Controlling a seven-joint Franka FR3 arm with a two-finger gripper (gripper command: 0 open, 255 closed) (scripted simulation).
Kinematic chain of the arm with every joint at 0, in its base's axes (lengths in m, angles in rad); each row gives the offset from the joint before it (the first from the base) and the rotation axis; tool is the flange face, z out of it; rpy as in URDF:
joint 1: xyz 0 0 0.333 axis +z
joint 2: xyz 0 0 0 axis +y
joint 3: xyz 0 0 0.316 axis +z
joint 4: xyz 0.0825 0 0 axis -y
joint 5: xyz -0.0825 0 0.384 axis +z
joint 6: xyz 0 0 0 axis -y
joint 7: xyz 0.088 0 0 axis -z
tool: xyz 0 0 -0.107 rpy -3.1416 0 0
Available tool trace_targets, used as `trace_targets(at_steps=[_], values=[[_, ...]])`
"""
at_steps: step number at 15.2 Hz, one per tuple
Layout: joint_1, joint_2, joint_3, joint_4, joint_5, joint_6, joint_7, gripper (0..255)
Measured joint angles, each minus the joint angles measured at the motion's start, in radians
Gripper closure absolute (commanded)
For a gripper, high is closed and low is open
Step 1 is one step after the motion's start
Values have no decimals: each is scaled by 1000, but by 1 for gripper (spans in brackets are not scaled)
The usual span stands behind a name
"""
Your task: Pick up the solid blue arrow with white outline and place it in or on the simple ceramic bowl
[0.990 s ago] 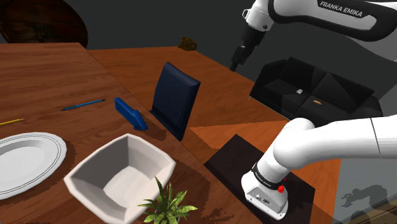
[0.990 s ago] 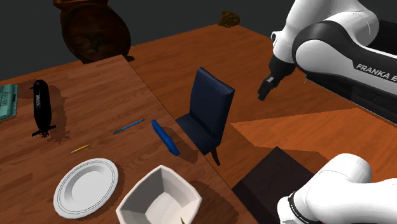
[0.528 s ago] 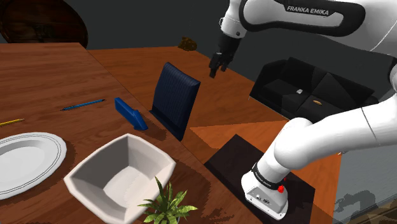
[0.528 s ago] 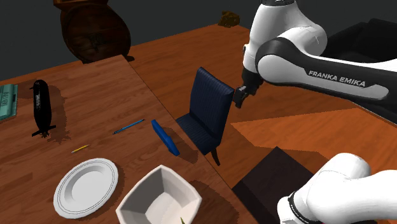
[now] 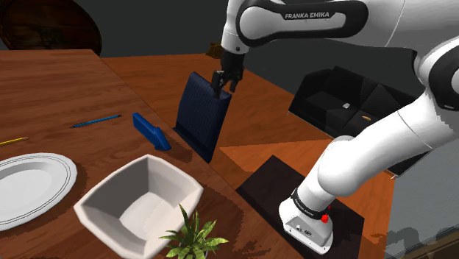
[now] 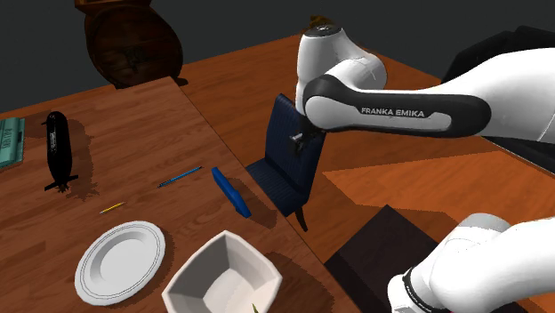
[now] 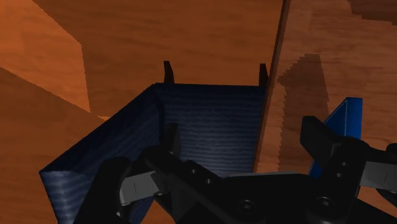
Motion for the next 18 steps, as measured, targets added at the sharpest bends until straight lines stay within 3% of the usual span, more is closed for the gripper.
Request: trace_targets(at_steps=[8, 18], values=[[34, 283, 75, 160, 12, 65, 143, 0], [99, 680, 115, 493, -16, 60, 291, 0]])
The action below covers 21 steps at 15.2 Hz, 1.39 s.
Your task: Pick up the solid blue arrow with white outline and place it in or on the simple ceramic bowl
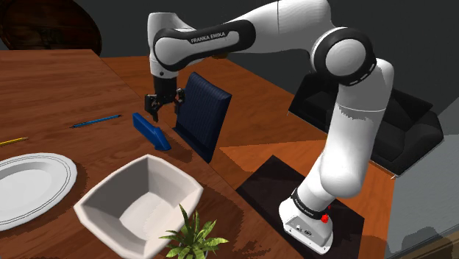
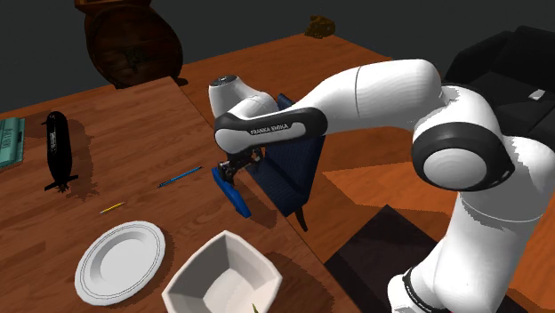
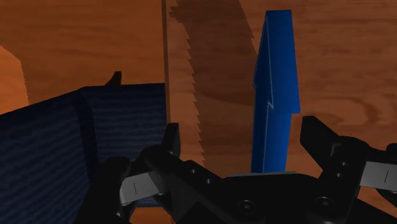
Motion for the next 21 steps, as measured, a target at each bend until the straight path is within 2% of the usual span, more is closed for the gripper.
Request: trace_targets(at_steps=[5, 13, 19, 20, 21], values=[[47, 197, 4, 212, -13, -42, 57, 0], [55, 237, 1, 171, -18, 35, 66, 0], [55, 237, 1, 164, -18, 43, 66, 0], [55, 237, 1, 164, -18, 43, 66, 255], [55, 237, 1, 164, -18, 43, 66, 255]])
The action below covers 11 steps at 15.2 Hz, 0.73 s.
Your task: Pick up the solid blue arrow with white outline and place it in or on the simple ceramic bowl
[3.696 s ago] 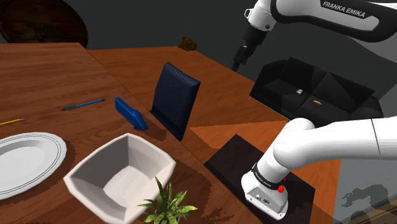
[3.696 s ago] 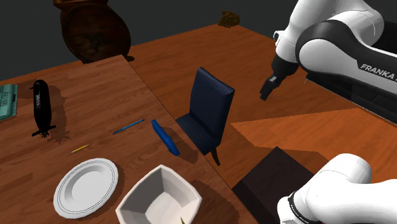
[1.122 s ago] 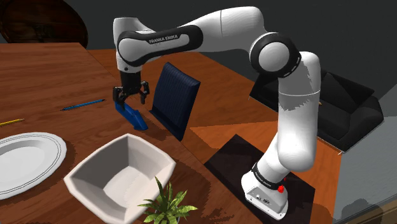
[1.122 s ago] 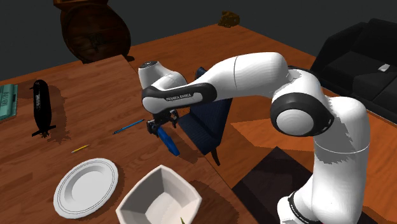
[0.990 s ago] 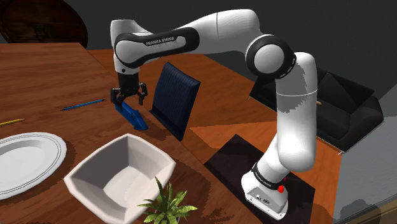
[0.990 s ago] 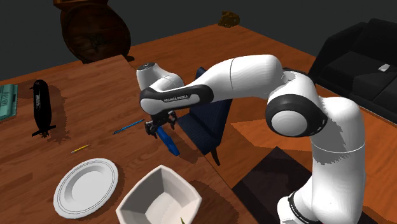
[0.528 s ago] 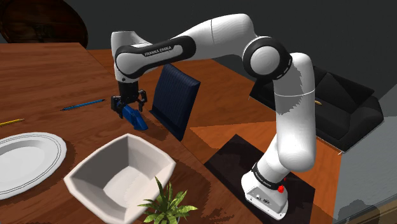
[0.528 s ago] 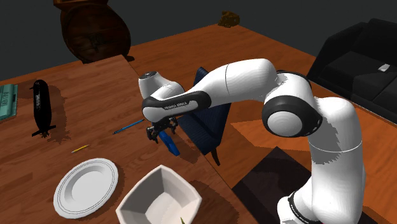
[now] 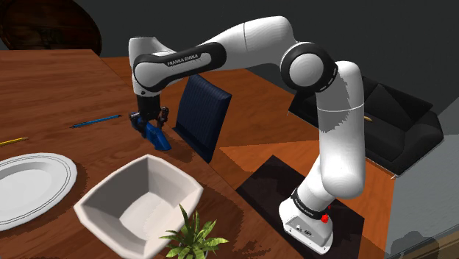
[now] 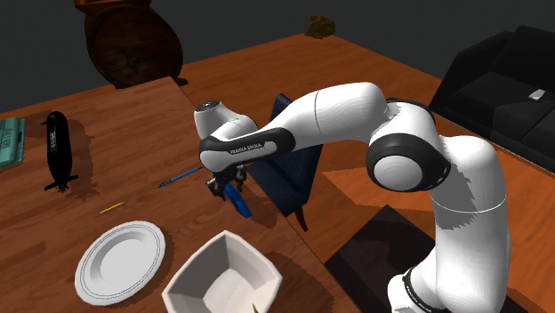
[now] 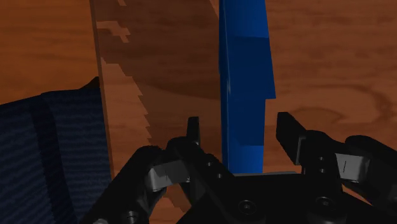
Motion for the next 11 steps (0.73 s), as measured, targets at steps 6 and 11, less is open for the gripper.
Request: trace_targets(at_steps=[6, 11], values=[[0, 0, 0, 0, 0, 0, 0, 255], [0, -7, 1, 5, 1, -12, 1, 255]])
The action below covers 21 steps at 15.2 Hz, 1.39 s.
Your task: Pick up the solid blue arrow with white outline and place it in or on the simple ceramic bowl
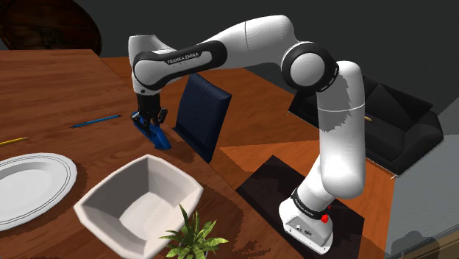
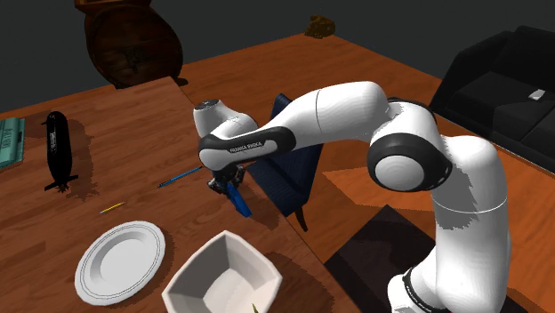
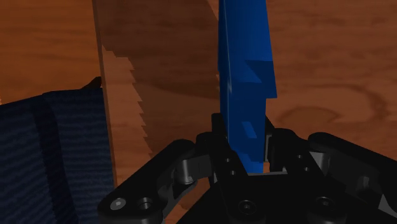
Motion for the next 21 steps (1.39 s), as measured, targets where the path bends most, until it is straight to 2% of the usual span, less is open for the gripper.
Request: trace_targets(at_steps=[8, 21], values=[[-3, -40, 5, 44, 8, -83, 0, 255], [1, -67, 10, 180, 14, -244, 7, 255]])
